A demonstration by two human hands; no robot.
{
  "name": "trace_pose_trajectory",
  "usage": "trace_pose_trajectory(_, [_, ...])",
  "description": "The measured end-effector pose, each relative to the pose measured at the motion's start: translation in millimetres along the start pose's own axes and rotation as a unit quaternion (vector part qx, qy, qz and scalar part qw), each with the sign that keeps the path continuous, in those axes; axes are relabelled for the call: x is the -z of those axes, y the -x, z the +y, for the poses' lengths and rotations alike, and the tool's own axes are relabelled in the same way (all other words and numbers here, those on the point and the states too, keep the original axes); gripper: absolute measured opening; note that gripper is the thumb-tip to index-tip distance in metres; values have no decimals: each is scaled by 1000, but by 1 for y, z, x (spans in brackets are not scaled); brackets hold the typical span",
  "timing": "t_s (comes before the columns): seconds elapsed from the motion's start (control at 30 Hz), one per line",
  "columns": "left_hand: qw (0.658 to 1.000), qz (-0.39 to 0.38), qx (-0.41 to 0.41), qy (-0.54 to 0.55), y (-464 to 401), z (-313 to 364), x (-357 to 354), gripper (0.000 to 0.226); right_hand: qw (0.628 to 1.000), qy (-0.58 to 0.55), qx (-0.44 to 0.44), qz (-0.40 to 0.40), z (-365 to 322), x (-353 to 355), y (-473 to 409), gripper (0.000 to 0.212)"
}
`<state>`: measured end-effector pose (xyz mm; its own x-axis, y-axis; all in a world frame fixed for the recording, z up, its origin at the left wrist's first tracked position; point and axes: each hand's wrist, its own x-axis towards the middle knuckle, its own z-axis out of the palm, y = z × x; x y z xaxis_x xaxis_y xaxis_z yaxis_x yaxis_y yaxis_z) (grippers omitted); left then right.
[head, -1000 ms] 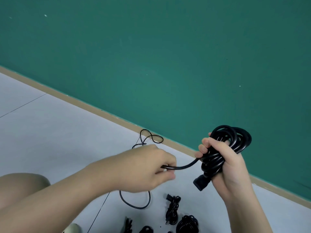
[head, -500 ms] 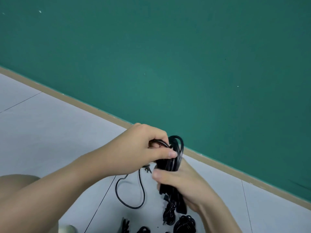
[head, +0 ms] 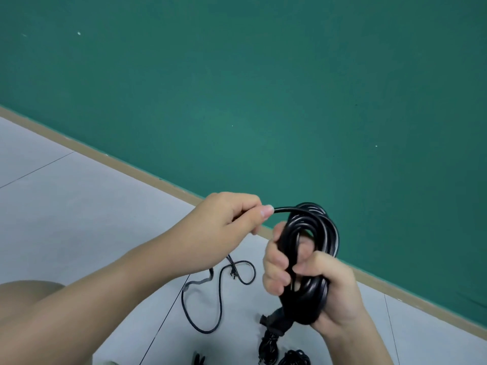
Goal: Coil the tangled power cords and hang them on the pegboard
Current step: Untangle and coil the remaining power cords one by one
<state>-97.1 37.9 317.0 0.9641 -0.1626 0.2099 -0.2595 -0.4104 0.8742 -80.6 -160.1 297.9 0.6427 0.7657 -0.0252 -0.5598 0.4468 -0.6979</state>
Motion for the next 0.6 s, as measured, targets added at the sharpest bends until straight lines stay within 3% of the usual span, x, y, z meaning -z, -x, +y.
trace_pose_trajectory(0.07, [1000,-24,15,10,1,-3,-9,41,998,13,30,53,1,0,-1,28])
trace_pose_trajectory(0.13, [997,-54,45,32,2,-3,-22,40,982,77,64,159,10,-2,-3,17])
trace_pose_trajectory(0.23, [995,-43,83,19,7,-5,-42,45,915,217,123,317,22,5,-9,16])
trace_pose_trajectory(0.3, [991,-64,107,51,10,-3,-53,45,889,225,142,373,21,9,-10,13])
trace_pose_trajectory(0.37, [985,-80,129,87,10,1,-55,46,906,182,114,364,18,11,-8,10])
trace_pose_trajectory(0.47, [976,-81,175,101,5,-1,-52,49,939,151,57,302,19,12,-5,23])
trace_pose_trajectory(0.6, [955,-134,223,142,4,-6,-51,49,950,123,82,273,24,16,-5,45])
